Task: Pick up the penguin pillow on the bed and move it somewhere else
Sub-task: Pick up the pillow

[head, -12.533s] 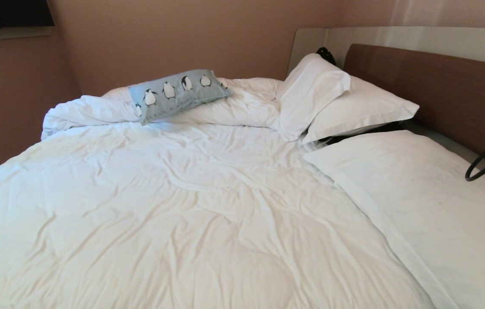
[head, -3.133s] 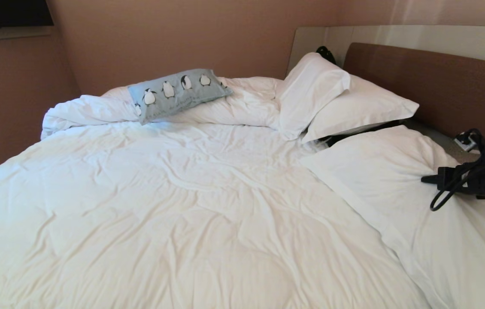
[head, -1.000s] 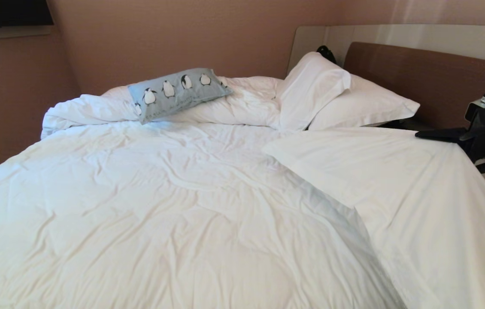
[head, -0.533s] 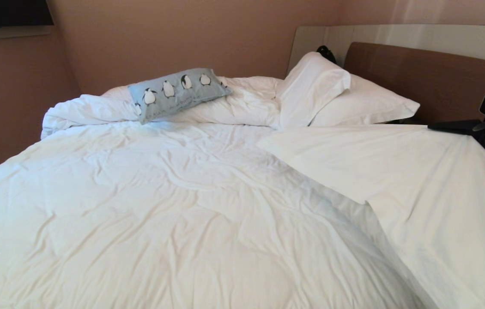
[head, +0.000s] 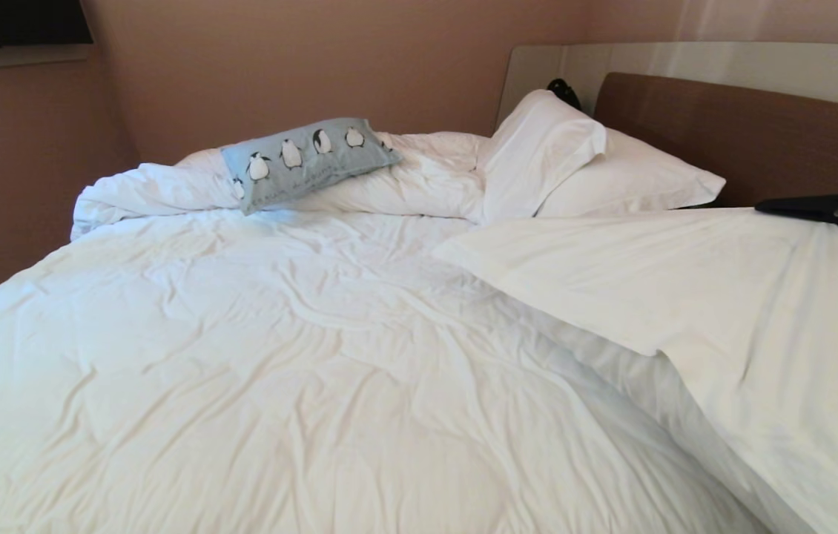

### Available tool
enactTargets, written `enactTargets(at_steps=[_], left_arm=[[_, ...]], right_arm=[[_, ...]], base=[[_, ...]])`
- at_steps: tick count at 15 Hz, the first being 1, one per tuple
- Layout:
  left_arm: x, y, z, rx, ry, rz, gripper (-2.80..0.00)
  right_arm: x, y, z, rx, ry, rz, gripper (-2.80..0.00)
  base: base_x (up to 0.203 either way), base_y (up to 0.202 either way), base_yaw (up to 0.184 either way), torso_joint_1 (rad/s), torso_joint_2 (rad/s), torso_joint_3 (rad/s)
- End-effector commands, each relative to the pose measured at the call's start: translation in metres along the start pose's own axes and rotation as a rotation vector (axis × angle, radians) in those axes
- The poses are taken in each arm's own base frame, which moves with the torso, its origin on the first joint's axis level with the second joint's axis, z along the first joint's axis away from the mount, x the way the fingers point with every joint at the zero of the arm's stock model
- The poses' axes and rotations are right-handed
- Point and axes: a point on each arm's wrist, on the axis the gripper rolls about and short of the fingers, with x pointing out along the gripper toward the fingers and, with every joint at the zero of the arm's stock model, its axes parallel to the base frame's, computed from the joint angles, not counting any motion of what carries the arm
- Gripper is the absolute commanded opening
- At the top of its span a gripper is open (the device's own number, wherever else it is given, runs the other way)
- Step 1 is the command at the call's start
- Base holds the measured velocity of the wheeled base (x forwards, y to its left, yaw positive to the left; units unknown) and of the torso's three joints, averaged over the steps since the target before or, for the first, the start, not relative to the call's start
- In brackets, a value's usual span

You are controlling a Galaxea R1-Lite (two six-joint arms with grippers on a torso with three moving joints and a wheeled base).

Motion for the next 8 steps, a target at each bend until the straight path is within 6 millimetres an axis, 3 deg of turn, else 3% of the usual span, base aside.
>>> enactTargets(at_steps=[1, 8], left_arm=[[0.0000, 0.0000, 0.0000, 0.000, 0.000, 0.001, -2.80], [0.0000, 0.0000, -0.0002, 0.000, 0.000, 0.001, -2.80]], right_arm=[[-0.0033, 0.0083, -0.0022, -0.014, -0.002, 0.006, -2.80], [-0.0076, 0.0129, -0.0022, -0.028, -0.014, 0.003, -2.80]], base=[[0.000, 0.000, 0.000, 0.000, 0.00, 0.000], [0.000, 0.000, 0.000, 0.000, 0.00, 0.000]])
